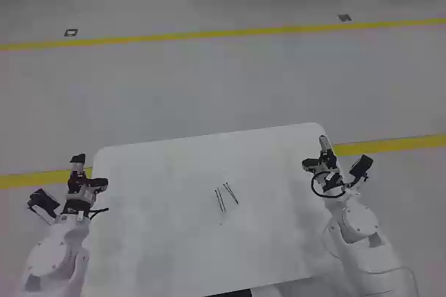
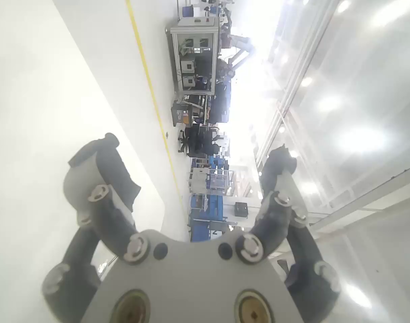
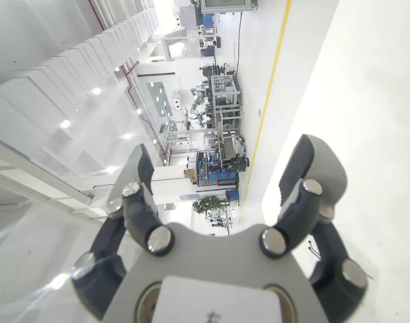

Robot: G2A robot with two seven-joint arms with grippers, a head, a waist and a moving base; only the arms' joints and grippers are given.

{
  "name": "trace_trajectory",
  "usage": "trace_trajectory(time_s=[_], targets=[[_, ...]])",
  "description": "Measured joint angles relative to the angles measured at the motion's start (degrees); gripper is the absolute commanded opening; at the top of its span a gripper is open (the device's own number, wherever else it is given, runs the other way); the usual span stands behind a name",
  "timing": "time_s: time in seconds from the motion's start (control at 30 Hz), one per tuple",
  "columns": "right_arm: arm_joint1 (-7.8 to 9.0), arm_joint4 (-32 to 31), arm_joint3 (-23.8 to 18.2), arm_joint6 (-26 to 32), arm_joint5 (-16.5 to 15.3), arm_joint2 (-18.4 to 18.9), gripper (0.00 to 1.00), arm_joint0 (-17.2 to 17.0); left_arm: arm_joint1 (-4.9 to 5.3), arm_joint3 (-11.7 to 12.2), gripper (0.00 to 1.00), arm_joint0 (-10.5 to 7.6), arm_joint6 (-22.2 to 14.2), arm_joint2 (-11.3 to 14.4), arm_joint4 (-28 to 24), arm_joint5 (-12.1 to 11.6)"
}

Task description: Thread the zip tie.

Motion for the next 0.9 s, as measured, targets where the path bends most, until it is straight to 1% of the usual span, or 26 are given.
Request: trace_trajectory(time_s=[0.07, 0.13, 0.17, 0.23, 0.37, 0.43, 0.53, 0.57, 0.6, 0.67, 0.7, 0.83, 0.9], targets=[[-0.01, 0.0, 0.1, 0.0, -0.1, 0.0, 1.0, 0.0, 0.03, -0.2, 1.0, -0.09, -0.2, 0.1, 0.2, 0.2], [-0.05, -0.4, 0.4, 0.3, -0.7, 0.2, 1.0, 0.0, 0.14, -1.2, 1.0, -0.48, -2.0, 0.6, 1.5, 1.4], [-0.06, -0.7, 0.7, 1.1, -1.6, 0.5, 1.0, -0.1, 0.23, -1.9, 1.0, -0.6, -3.7, 0.8, 2.6, 2.4], [-0.02, -1.2, 1.1, 2.9, -3.1, 1.1, 1.0, -0.5, 0.35, -3.0, 1.0, -0.52, -6.1, 1.2, 4.0, 3.7], [0.24, -2.4, 2.3, 8.1, -6.6, 3.2, 1.0, -2.0, 0.8, -5.3, 1.0, 0.21, -12.0, 2.7, 9.4, 6.0], [0.34, -2.4, 2.8, 10.3, -7.7, 4.2, 1.0, -2.8, 1.05, -6.1, 1.0, 0.57, -14.7, 3.4, 12.4, 6.8], [0.58, -2.2, 3.6, 14.9, -9.7, 6.0, 1.0, -4.4, 1.48, -6.9, 1.0, 1.13, -20.3, 4.1, 18.4, 7.1], [0.69, -2.5, 3.8, 16.9, -10.9, 6.7, 1.0, -4.9, 1.49, -6.9, 1.0, 1.15, -21.0, 4.2, 19.3, 7.1], [0.72, -2.7, 3.9, 17.5, -11.3, 6.9, 1.0, -5.0, 1.49, -6.9, 1.0, 1.14, -20.5, 4.1, 18.8, 7.1], [0.72, -2.7, 3.9, 17.5, -11.2, 6.9, 1.0, -5.0, 1.48, -6.9, 1.0, 1.12, -19.1, 4.1, 17.5, 7.1], [0.72, -2.7, 3.9, 17.4, -11.2, 6.8, 1.0, -5.0, 1.47, -6.9, 1.0, 1.12, -19.0, 4.1, 17.4, 7.1], [0.71, -2.7, 3.9, 17.4, -11.1, 6.8, 1.0, -5.0, 1.47, -6.9, 1.0, 1.12, -19.1, 4.1, 17.5, 7.1], [0.71, -2.7, 3.9, 17.4, -11.1, 6.8, 1.0, -5.0, 1.63, -7.7, 1.0, 0.75, -19.9, 5.0, 18.5, 6.6]])
